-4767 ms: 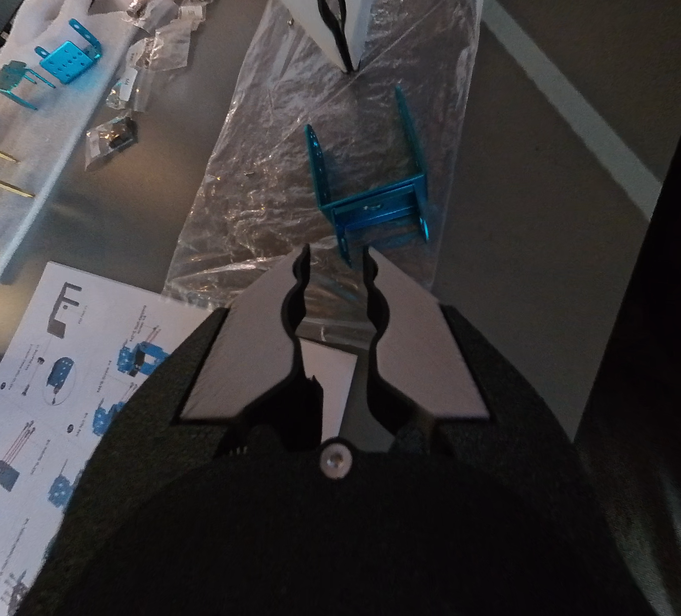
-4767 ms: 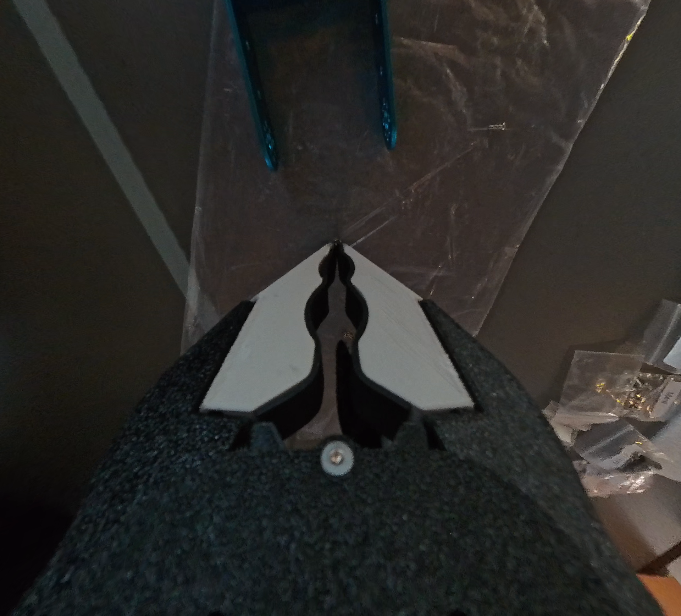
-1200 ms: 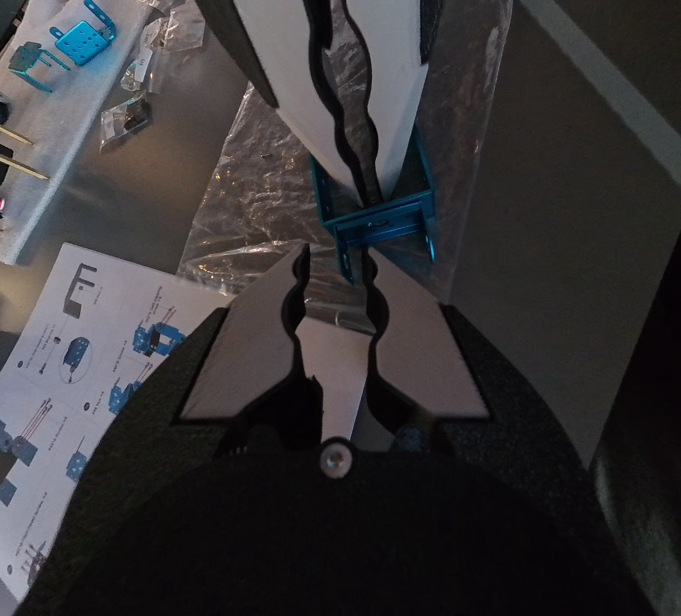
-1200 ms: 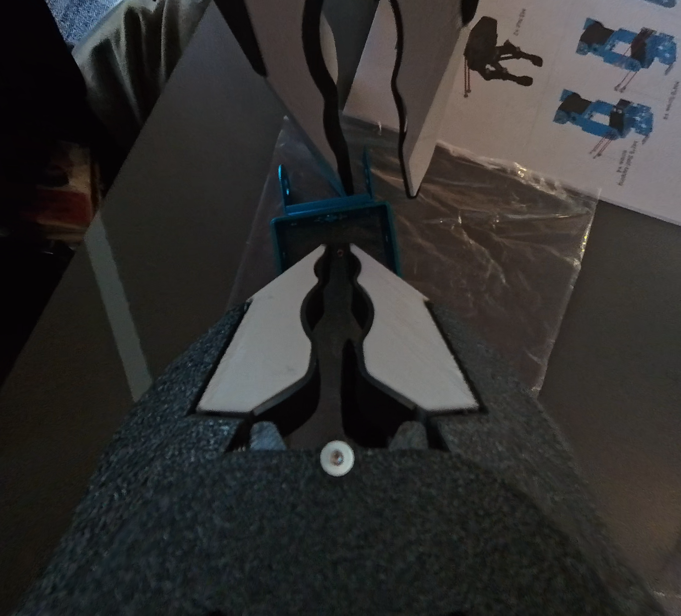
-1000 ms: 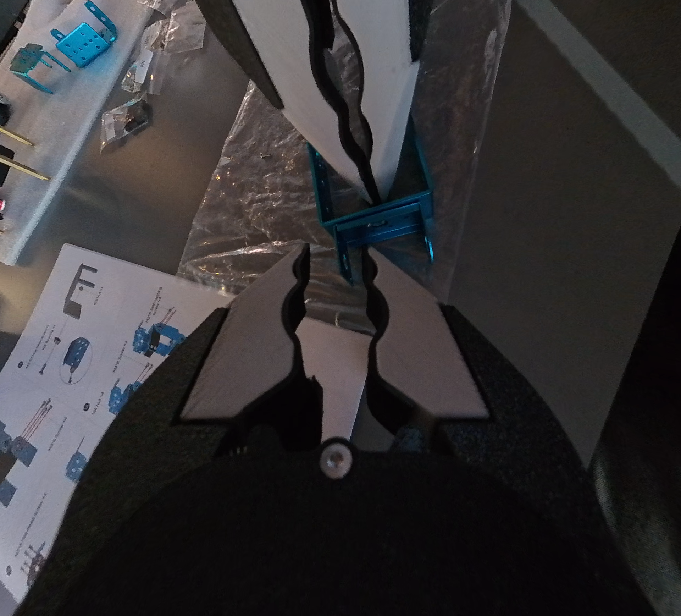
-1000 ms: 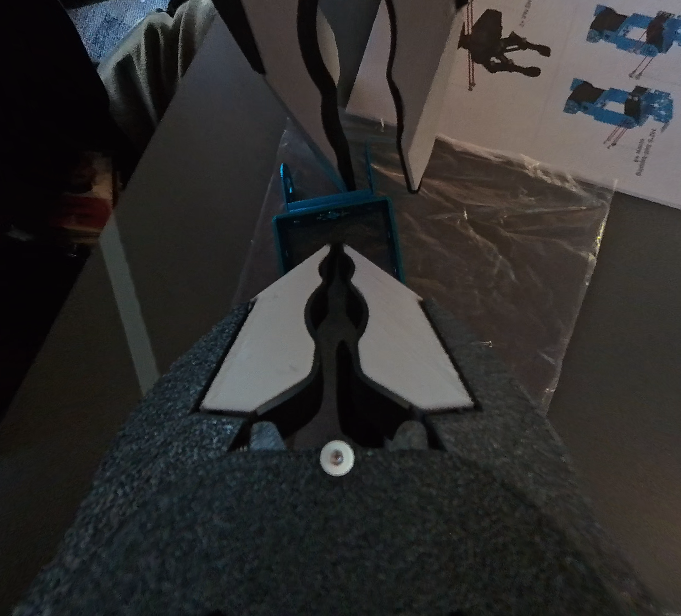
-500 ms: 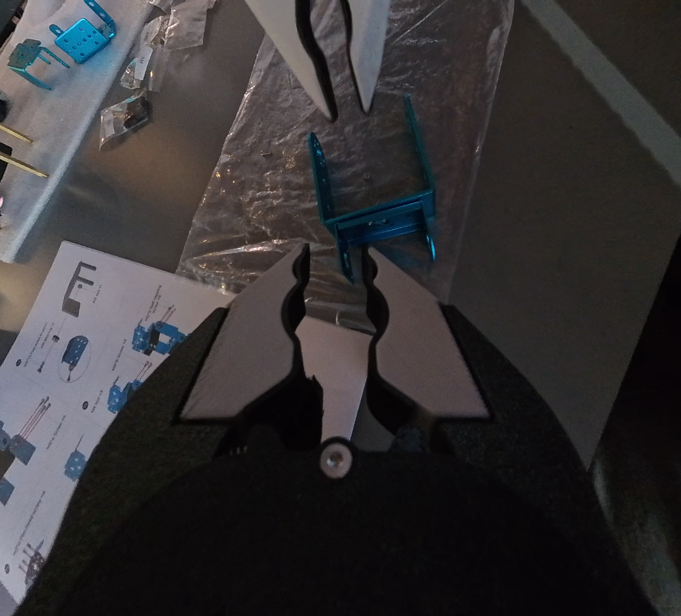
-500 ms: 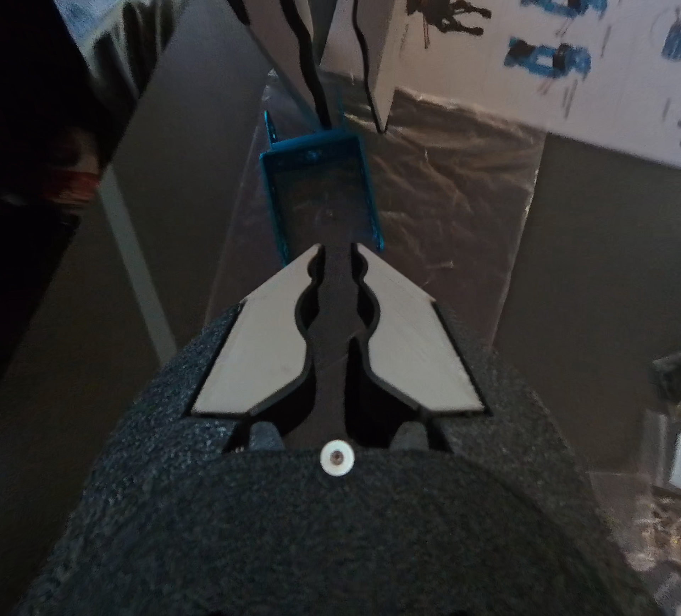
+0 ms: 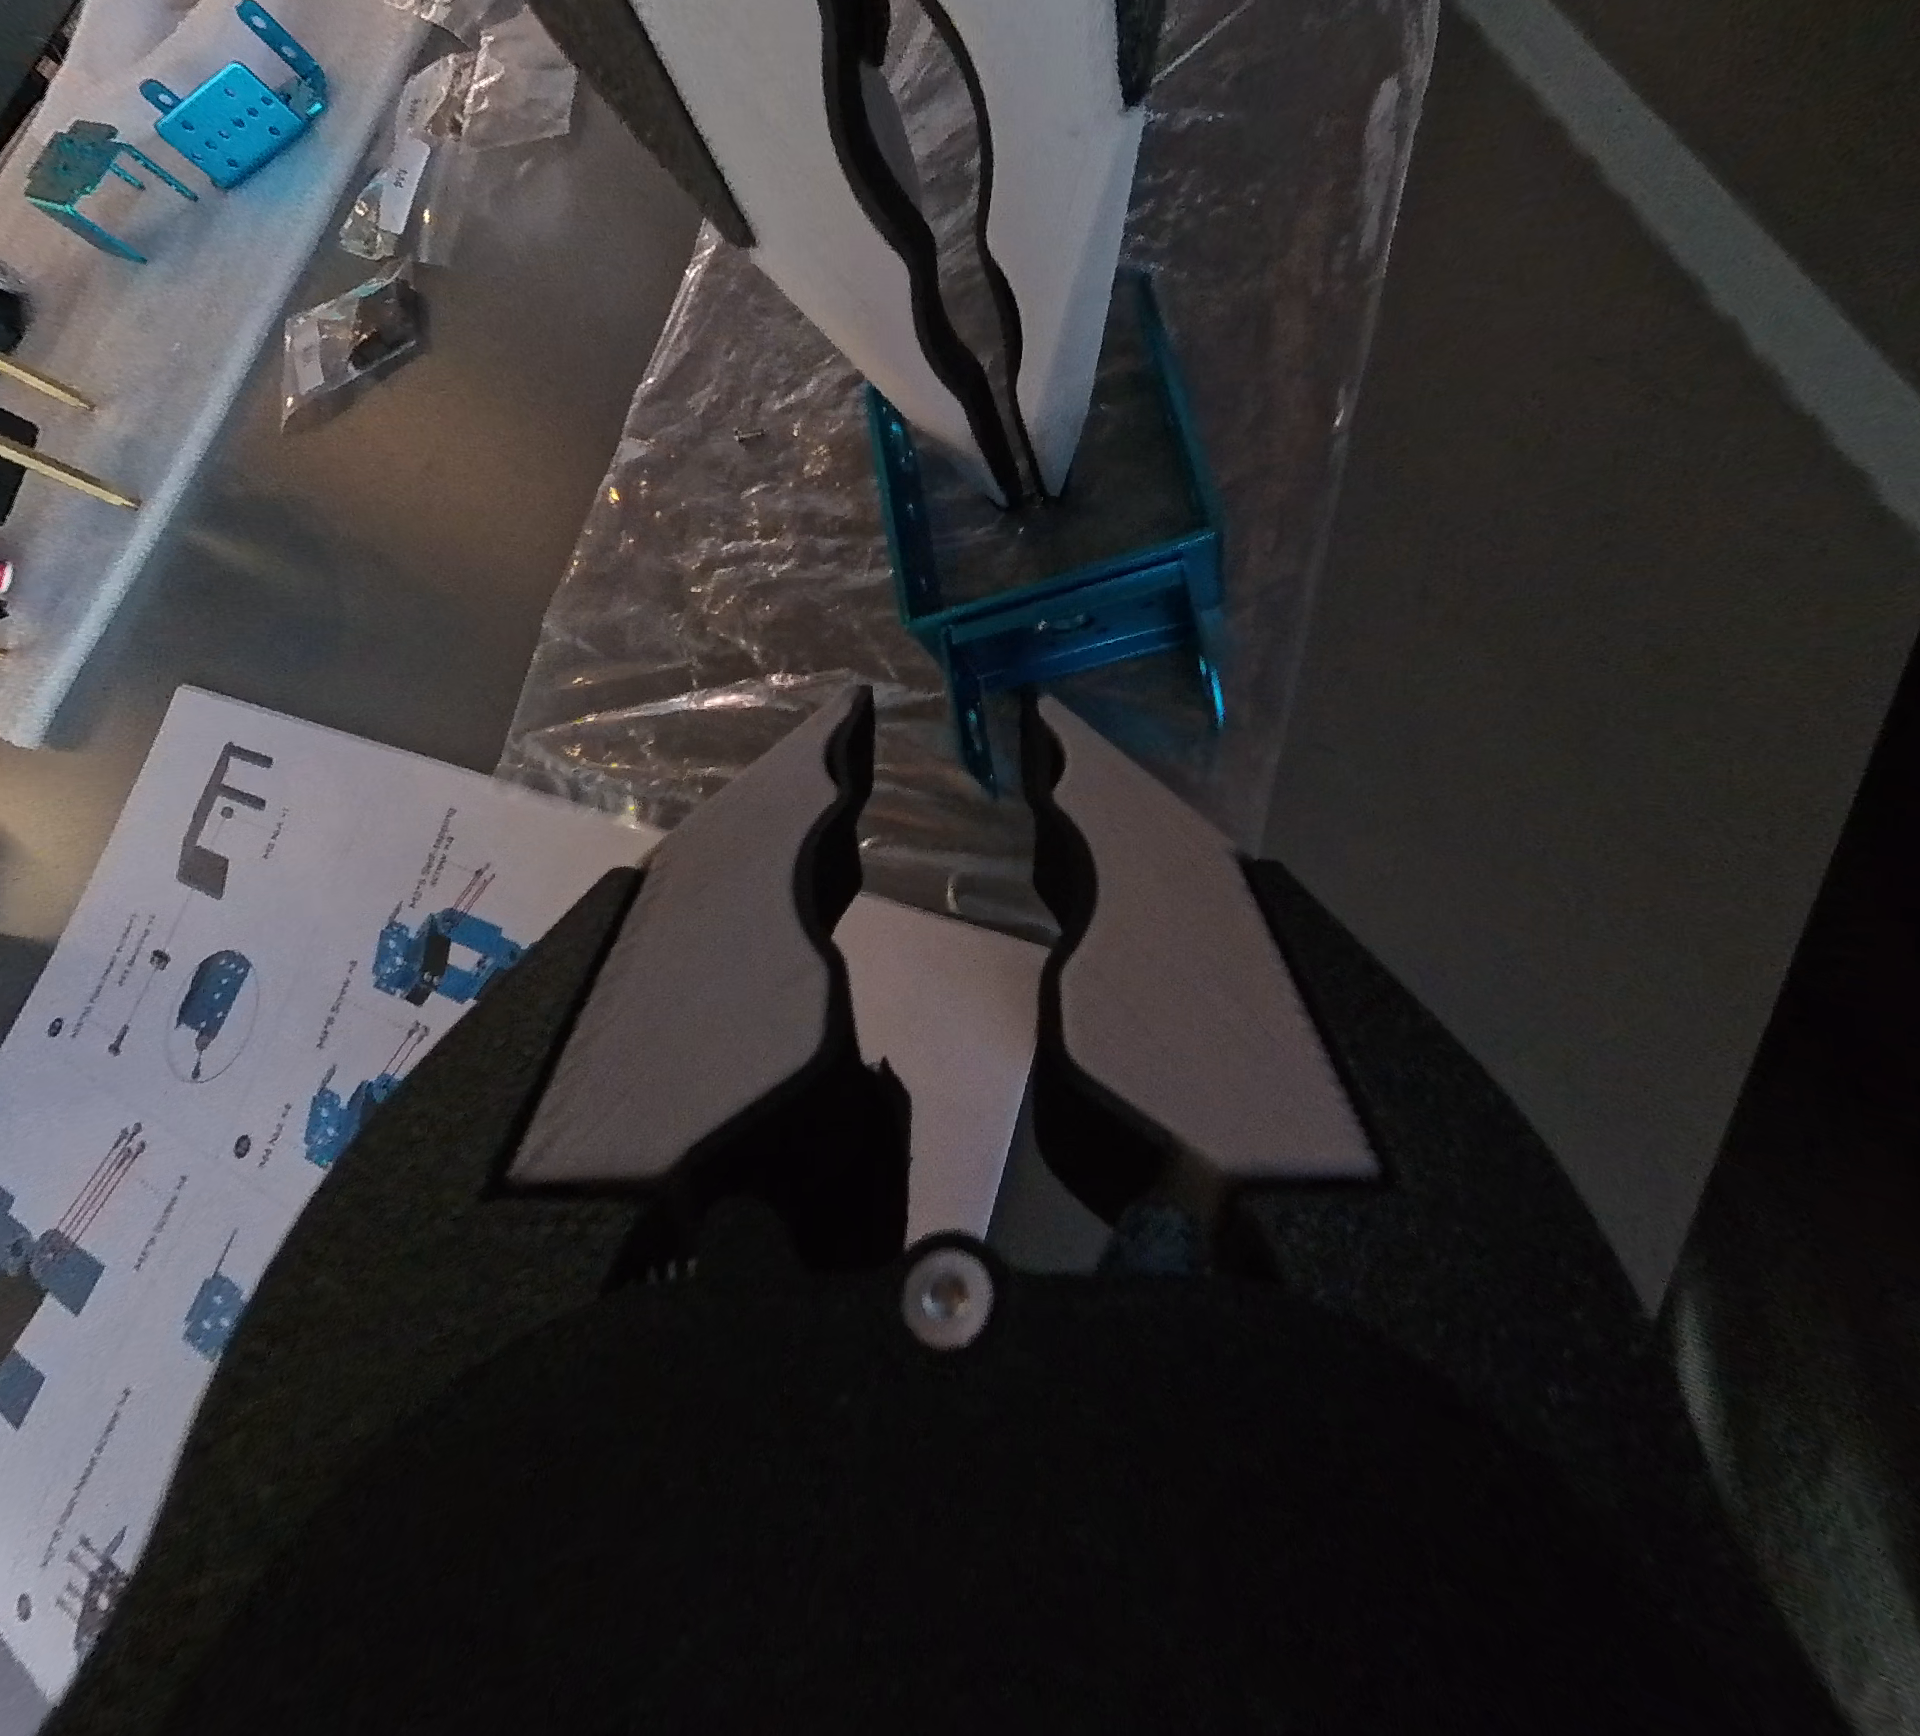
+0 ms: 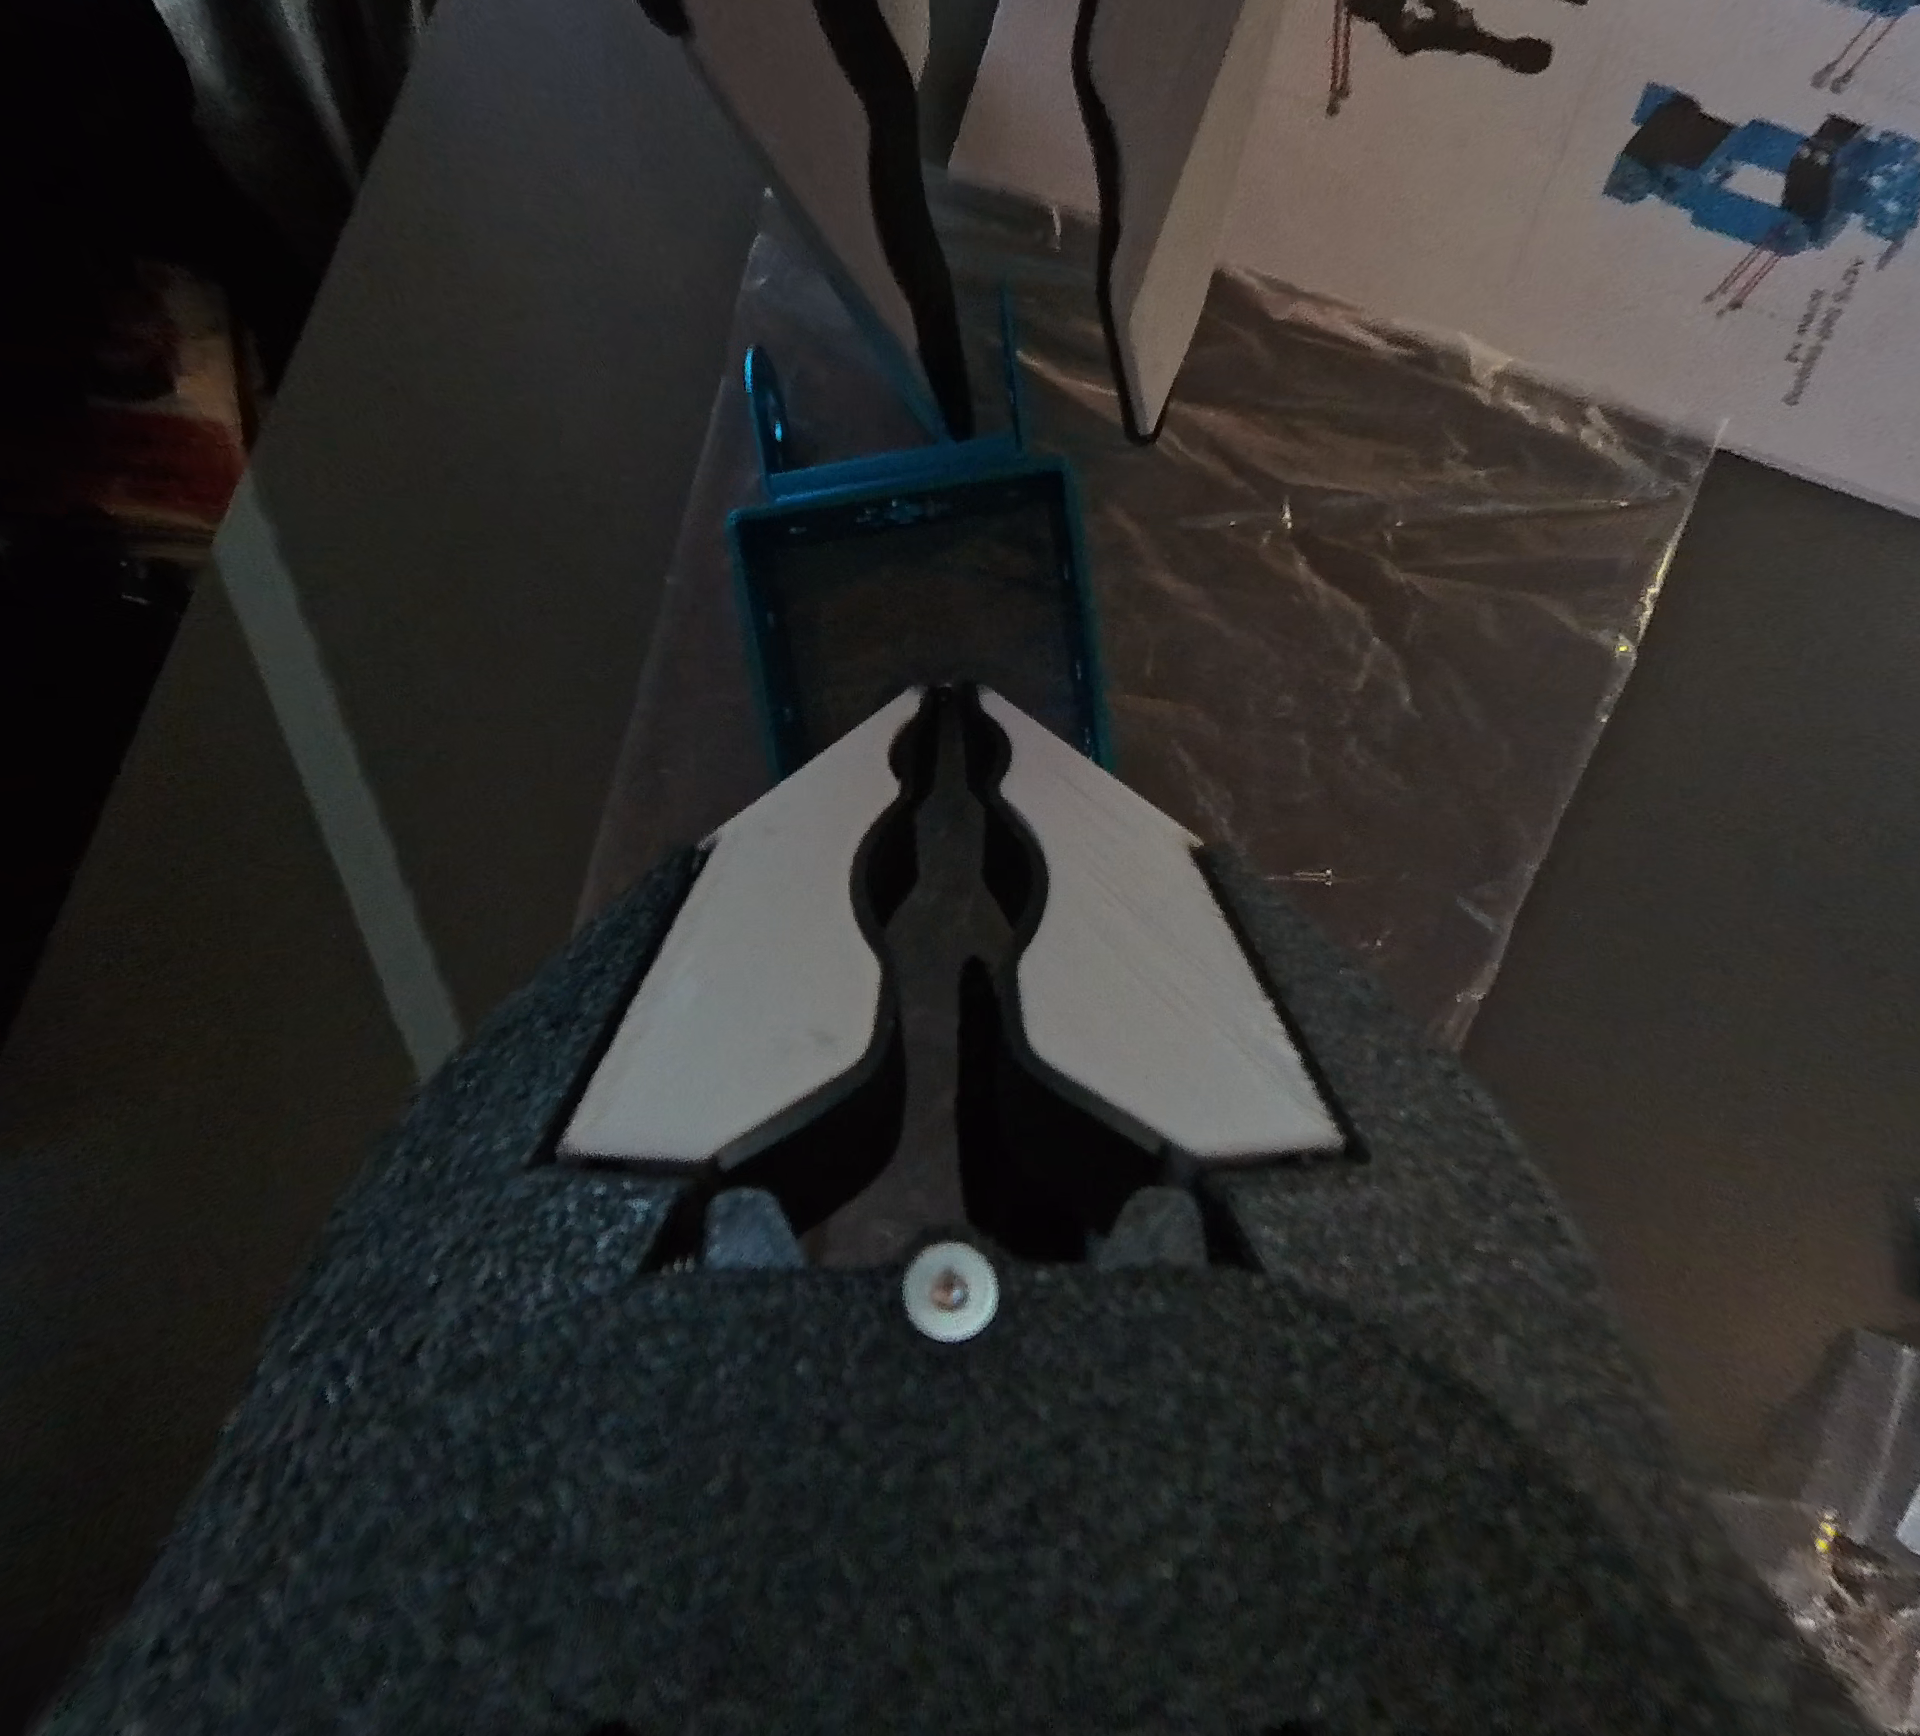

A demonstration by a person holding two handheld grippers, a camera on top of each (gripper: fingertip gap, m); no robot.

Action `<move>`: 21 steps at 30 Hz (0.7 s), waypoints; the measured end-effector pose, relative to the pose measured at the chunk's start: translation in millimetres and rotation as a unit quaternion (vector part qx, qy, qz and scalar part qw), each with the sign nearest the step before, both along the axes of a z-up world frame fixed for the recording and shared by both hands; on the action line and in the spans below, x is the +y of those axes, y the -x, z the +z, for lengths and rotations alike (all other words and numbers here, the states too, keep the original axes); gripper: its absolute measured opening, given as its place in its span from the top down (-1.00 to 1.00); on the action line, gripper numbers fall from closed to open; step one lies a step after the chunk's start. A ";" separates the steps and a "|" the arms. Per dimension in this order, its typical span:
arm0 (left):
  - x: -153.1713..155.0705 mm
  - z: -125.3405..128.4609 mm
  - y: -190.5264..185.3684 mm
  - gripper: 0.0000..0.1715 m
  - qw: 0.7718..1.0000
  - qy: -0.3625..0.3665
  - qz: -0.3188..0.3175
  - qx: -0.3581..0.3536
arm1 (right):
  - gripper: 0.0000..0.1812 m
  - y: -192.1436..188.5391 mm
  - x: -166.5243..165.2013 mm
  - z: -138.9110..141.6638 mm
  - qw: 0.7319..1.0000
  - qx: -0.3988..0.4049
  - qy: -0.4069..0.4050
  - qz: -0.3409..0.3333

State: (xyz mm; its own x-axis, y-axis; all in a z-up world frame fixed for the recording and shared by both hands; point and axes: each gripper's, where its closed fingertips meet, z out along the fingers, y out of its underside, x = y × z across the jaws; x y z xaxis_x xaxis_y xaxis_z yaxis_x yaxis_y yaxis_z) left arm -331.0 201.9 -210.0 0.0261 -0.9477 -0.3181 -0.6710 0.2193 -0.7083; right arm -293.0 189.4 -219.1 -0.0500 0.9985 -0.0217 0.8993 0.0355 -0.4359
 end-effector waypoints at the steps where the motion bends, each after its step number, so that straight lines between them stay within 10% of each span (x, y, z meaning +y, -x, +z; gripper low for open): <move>1: 0.0 0.2 0.0 0.68 1.000 0.000 0.000 0.000 | 0.96 -0.7 -0.3 -0.2 1.000 -0.012 0.002 0.001; 13: -0.8 0.2 -0.8 0.68 1.000 0.002 0.000 0.000 | 1.00 -5.6 2.8 15.2 0.999 -0.023 -0.035 0.007; 21: -0.6 0.6 -0.3 0.68 1.000 0.002 0.002 -0.002 | 1.00 -93.6 30.7 10.1 0.992 -0.066 -0.053 -0.098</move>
State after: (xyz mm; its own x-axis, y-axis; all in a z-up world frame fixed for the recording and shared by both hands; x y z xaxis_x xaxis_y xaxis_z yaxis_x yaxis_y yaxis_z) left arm -330.7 201.4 -209.4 0.0301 -0.9488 -0.3144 -0.6694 0.2144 -0.7113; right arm -199.4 220.1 -209.0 0.1407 0.9858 0.0914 0.9425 -0.1051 -0.3172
